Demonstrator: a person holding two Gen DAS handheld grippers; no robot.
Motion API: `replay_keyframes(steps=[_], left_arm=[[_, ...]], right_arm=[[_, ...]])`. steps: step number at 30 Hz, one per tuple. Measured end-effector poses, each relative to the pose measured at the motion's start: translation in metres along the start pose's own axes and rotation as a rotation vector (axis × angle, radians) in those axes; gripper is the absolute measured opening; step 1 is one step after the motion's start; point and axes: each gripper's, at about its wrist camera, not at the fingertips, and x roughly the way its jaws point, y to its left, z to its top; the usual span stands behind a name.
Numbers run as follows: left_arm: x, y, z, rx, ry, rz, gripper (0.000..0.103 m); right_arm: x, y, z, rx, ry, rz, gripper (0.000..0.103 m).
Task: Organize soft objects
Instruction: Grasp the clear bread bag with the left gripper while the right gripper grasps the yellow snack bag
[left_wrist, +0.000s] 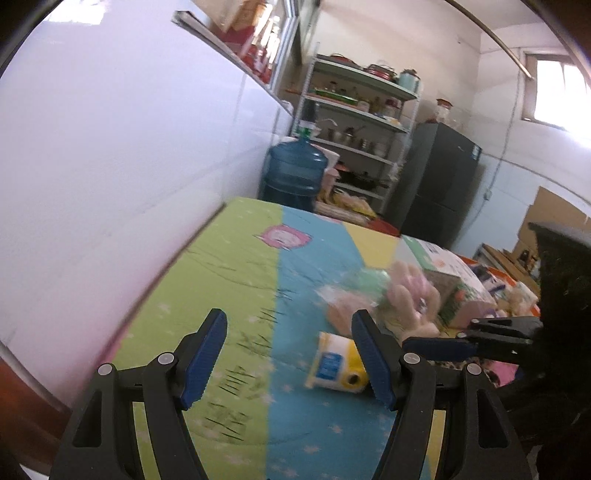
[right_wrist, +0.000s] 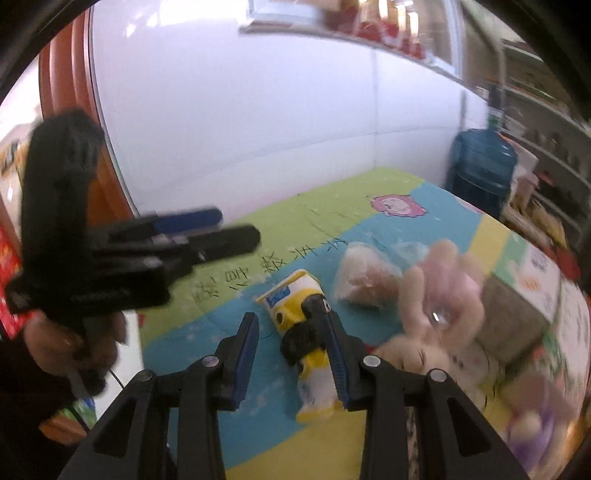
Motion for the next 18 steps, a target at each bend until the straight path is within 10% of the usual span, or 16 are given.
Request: replay_keyframes(steps=[5,18], left_arm=[[-0.001,0.014,0.004,-0.023,-0.012,0.015,0.072],[0.018,0.020,0.006,-0.027,0.026,-0.014,0.072]], right_arm=[[0.023,-0.002,0.006,-0.069,0.090,-0.026,0.059],[0.039,0.001,-0.006,-0.080,0.169,-0.033,0.046]])
